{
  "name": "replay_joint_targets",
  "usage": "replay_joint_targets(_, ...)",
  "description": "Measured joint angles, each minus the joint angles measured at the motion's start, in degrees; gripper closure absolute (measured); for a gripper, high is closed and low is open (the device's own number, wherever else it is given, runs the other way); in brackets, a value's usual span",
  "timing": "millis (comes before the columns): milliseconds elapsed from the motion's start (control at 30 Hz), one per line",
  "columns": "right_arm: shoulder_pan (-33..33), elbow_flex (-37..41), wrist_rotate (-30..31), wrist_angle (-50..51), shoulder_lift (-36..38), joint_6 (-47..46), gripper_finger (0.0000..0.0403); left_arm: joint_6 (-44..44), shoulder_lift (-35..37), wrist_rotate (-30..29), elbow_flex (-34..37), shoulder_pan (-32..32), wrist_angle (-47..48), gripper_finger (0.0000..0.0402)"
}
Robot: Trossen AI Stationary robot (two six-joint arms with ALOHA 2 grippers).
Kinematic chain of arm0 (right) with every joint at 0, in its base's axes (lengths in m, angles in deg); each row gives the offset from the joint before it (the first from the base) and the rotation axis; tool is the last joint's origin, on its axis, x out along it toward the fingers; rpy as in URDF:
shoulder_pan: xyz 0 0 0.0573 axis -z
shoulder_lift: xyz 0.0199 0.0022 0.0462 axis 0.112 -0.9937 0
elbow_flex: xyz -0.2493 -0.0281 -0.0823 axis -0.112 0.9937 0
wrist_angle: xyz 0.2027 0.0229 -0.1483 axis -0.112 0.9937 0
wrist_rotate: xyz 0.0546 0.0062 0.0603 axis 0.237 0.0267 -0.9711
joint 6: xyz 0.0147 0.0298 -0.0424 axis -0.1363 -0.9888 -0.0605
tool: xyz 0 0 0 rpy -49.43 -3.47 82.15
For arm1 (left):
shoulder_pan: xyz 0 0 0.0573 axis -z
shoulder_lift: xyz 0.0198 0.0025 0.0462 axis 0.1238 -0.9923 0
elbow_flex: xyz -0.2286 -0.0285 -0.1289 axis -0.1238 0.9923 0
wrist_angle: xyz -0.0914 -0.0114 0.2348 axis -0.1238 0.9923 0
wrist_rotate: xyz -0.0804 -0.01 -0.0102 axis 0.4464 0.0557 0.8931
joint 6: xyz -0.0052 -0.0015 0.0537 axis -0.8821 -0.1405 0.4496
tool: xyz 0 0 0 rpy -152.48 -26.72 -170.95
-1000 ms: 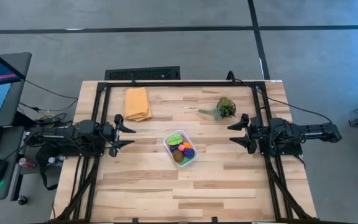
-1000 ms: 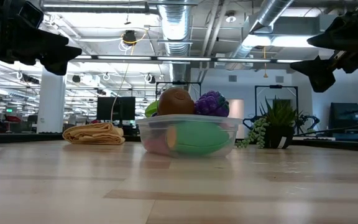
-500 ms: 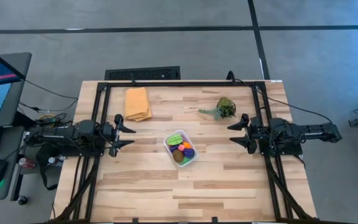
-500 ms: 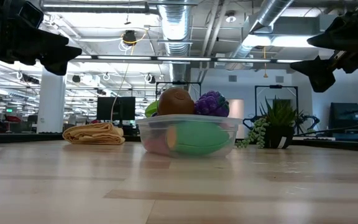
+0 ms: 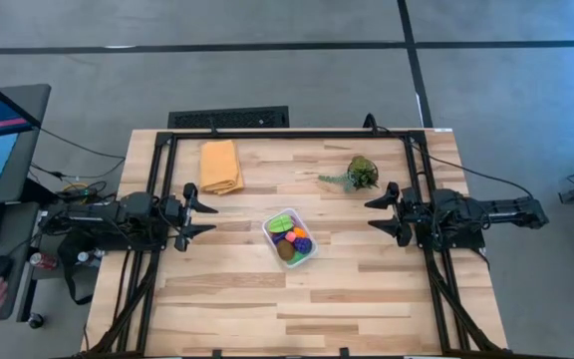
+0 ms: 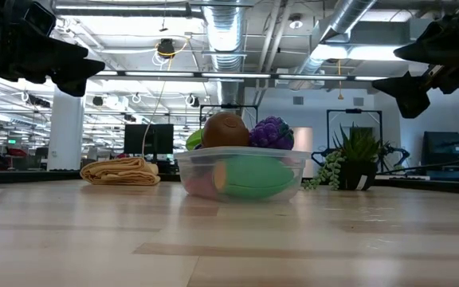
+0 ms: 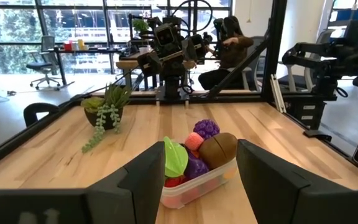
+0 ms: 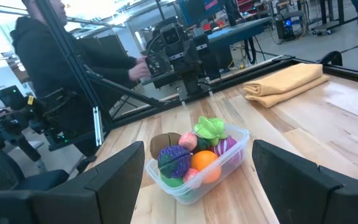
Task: Pick and placing Produce into tupperware
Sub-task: Return to Home Position
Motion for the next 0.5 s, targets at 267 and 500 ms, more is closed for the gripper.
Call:
replay_joint_targets(267,0.0,0.0,0.0,0.0,0.0,0.0,0.0081,0.0,0.0,0.0,0.0,0.0,0.0,0.0212)
replay_joint_targets(500,0.0,0.0,0.0,0.0,0.0,0.0,0.0081,-0.1,0.0,0.0,0.0,0.0,0.0,0.0212)
